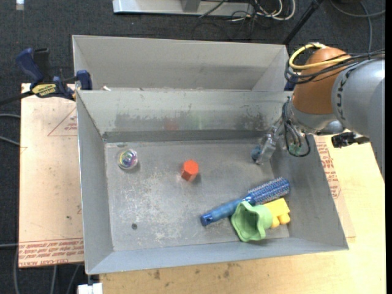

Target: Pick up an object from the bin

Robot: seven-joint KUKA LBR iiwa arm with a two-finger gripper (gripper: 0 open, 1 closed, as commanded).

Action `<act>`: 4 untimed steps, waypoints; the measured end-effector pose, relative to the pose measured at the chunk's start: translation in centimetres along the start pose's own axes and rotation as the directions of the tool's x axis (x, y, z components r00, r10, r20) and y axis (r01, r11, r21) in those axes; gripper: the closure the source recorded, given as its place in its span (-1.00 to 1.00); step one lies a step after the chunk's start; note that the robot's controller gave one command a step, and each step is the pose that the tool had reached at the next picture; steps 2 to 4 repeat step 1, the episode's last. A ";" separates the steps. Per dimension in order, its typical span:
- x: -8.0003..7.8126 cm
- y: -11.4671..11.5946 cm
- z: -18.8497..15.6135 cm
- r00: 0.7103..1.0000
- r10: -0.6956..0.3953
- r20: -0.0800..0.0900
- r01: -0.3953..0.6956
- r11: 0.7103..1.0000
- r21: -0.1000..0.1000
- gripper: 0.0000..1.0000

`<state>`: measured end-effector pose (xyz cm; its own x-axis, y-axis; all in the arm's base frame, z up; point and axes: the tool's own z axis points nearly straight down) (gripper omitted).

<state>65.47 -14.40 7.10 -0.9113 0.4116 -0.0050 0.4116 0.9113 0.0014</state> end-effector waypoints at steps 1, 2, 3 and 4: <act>1.5 -0.5 -13.4 1.000 -0.018 0.006 0.018 1.000 -0.001 1.00; 1.5 -0.5 -13.4 1.000 -0.018 0.006 0.018 1.000 -0.001 1.00; 1.5 -0.5 -13.4 1.000 -0.018 0.006 0.018 1.000 -0.001 1.00; 1.5 -0.5 -13.4 1.000 -0.018 0.006 0.018 1.000 -0.001 1.00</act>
Offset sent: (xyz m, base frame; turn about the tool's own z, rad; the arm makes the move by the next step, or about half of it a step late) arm -0.0187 0.0019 0.1283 -0.0195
